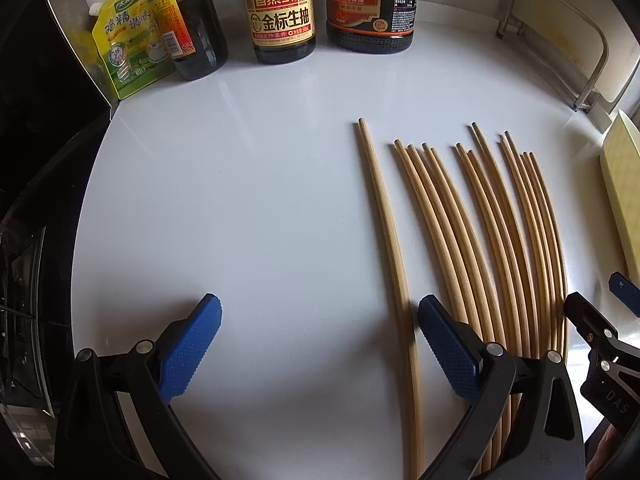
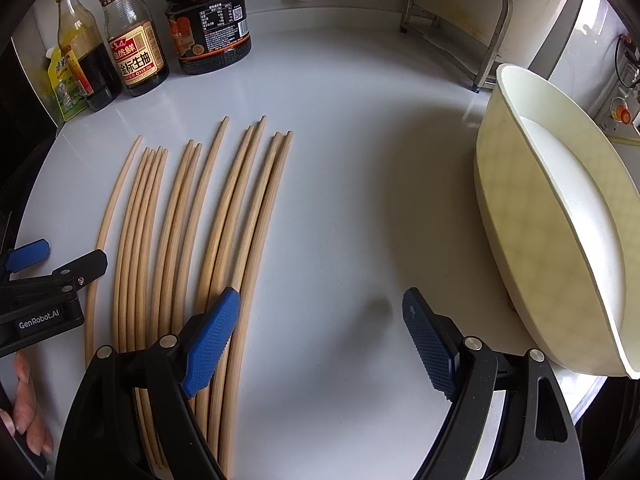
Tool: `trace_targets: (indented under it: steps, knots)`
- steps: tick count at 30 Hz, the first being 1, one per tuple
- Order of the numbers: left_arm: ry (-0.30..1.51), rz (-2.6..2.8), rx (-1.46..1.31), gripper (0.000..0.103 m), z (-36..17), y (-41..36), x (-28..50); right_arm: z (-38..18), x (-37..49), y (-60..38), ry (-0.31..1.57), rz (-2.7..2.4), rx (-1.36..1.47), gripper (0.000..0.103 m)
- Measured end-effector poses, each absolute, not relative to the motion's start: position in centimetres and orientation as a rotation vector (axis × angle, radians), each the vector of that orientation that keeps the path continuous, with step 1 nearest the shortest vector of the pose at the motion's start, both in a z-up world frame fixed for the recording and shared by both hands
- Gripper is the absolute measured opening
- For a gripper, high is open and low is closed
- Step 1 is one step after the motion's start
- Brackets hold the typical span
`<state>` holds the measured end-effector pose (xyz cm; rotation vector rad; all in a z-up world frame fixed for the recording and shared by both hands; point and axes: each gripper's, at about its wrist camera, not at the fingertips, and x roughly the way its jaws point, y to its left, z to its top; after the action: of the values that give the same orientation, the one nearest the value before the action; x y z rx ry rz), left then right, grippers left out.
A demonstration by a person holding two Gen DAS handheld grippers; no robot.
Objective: Organize utensils
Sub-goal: 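Close the left tool on one wooden chopstick while the right tool grasps another, then carry the left tool's chopstick over the white basin while the right tool carries its own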
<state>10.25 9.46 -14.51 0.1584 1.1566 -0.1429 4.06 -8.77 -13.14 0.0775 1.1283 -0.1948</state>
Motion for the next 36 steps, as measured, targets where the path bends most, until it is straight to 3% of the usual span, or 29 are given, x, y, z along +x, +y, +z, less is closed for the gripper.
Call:
trace_targets:
  steps: [14, 19, 21, 27, 29, 30, 32, 36]
  knots:
    - [1.169, -0.154, 0.118, 0.098, -14.7, 9.2, 10.0, -13.8, 3.7, -7.6, 1.140, -0.164, 0.000, 0.078]
    - [1.159, -0.155, 0.111, 0.095, -14.7, 9.2, 9.7, -13.8, 3.2, -7.6, 1.136, -0.132, 0.013, 0.068]
    - [1.158, -0.167, 0.112, 0.088, -14.5, 9.0, 9.6, -13.7, 3.1, -7.4, 1.136, -0.111, 0.013, 0.062]
    - [1.131, -0.226, 0.138, 0.052, -13.8, 7.7, 8.8, -13.6, 2.8, -6.9, 1.129, -0.055, 0.002, 0.043]
    - [1.124, -0.250, 0.146, 0.033, -13.6, 7.3, 8.6, -13.6, 2.8, -6.7, 1.125, -0.030, -0.008, 0.036]
    - [1.122, -0.261, 0.151, 0.027, -13.6, 7.2, 8.5, -13.6, 2.9, -6.5, 1.124, -0.025, -0.015, 0.031]
    - [1.127, -0.281, 0.151, 0.008, -13.5, 7.0, 8.3, -13.6, 3.0, -6.2, 1.123, -0.025, -0.034, 0.010]
    - [1.157, -0.303, 0.105, 0.007, -13.4, 7.5, 8.5, -13.6, 3.2, -6.7, 1.131, -0.008, 0.001, 0.006]
